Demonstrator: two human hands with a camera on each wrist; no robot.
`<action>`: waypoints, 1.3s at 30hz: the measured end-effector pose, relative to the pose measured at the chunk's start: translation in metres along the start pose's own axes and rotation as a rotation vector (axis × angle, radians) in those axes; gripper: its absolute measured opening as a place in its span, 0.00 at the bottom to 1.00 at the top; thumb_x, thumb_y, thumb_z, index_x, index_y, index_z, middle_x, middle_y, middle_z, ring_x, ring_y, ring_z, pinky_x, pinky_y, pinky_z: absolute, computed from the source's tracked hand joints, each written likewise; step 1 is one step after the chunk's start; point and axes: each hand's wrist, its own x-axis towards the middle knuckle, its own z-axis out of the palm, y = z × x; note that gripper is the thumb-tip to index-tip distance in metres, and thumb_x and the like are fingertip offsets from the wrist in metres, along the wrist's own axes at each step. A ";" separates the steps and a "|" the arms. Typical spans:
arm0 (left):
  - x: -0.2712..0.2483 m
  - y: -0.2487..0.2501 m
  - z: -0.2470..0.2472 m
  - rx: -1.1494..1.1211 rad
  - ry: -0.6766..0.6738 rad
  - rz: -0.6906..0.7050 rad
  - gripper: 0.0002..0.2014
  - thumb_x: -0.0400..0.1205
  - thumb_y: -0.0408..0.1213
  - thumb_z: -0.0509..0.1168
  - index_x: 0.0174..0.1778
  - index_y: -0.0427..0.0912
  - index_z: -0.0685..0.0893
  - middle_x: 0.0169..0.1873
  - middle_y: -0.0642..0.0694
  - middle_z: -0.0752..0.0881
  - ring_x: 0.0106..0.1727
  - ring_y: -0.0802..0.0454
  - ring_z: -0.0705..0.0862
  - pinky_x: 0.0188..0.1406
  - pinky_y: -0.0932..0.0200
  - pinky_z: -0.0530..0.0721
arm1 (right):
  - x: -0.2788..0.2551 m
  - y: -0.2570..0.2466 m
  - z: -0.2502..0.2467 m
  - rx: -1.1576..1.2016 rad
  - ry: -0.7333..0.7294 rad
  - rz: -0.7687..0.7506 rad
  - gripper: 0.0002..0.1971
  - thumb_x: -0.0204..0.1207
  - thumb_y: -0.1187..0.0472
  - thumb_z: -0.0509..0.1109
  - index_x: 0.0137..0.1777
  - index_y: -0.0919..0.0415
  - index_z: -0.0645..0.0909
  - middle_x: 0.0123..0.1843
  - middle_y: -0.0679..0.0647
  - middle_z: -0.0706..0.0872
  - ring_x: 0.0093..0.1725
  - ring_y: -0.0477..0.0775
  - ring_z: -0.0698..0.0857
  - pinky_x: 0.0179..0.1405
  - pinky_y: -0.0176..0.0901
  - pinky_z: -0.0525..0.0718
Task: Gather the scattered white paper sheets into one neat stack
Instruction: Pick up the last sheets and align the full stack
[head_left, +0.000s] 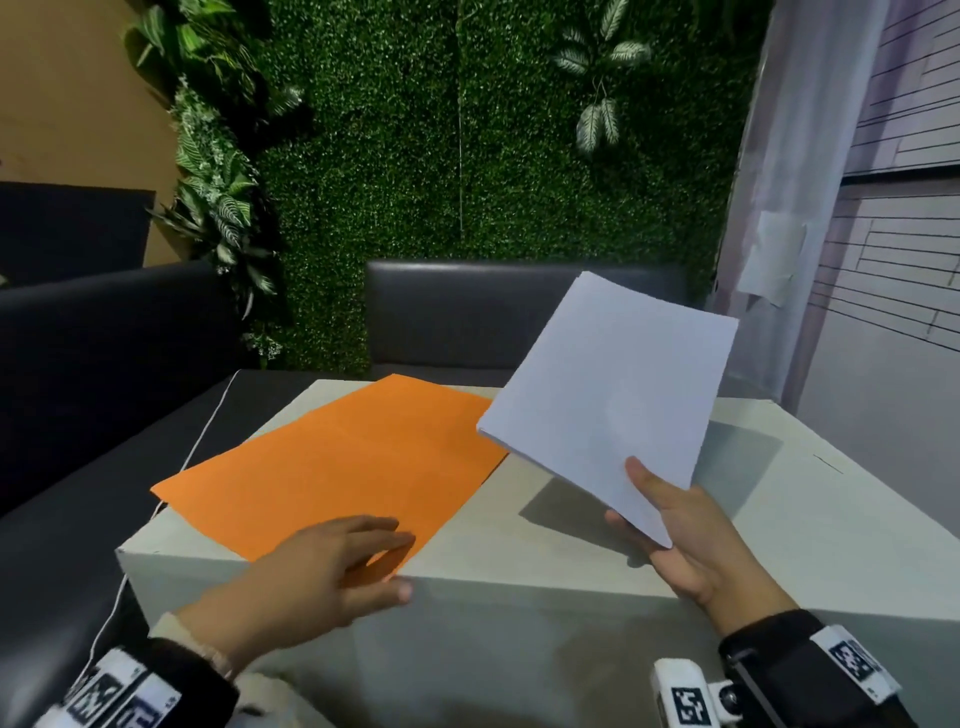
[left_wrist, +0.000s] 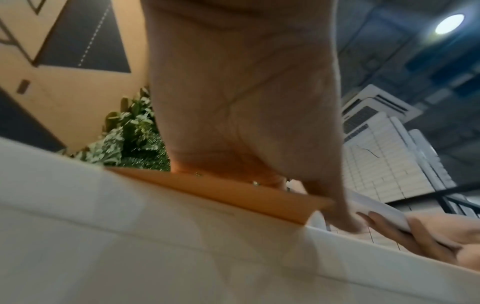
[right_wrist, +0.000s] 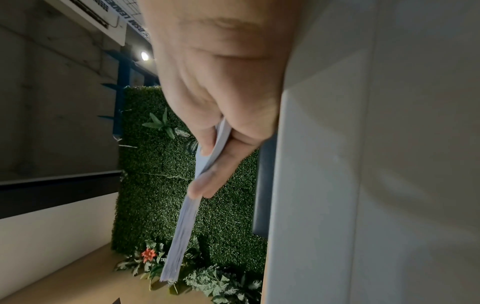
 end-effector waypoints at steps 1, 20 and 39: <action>-0.008 -0.004 -0.004 0.021 -0.041 0.035 0.38 0.80 0.79 0.64 0.87 0.74 0.72 0.85 0.77 0.65 0.83 0.78 0.63 0.70 0.90 0.51 | 0.000 -0.001 -0.002 0.003 0.011 -0.010 0.18 0.82 0.61 0.77 0.70 0.64 0.85 0.55 0.56 0.95 0.52 0.62 0.92 0.38 0.54 0.96; -0.078 -0.125 0.054 -1.238 0.923 -0.663 0.05 0.91 0.36 0.65 0.60 0.50 0.83 0.61 0.39 0.86 0.52 0.46 0.86 0.37 0.47 0.90 | -0.029 -0.014 -0.016 -0.427 -0.095 0.065 0.14 0.82 0.62 0.77 0.67 0.58 0.88 0.59 0.57 0.96 0.56 0.67 0.94 0.37 0.54 0.94; -0.042 -0.091 0.028 -1.174 1.037 -0.889 0.49 0.70 0.58 0.89 0.82 0.47 0.73 0.84 0.36 0.65 0.74 0.44 0.74 0.78 0.38 0.81 | -0.011 0.000 0.015 -0.330 -0.145 0.176 0.14 0.83 0.64 0.77 0.67 0.63 0.87 0.58 0.55 0.97 0.53 0.61 0.96 0.38 0.53 0.95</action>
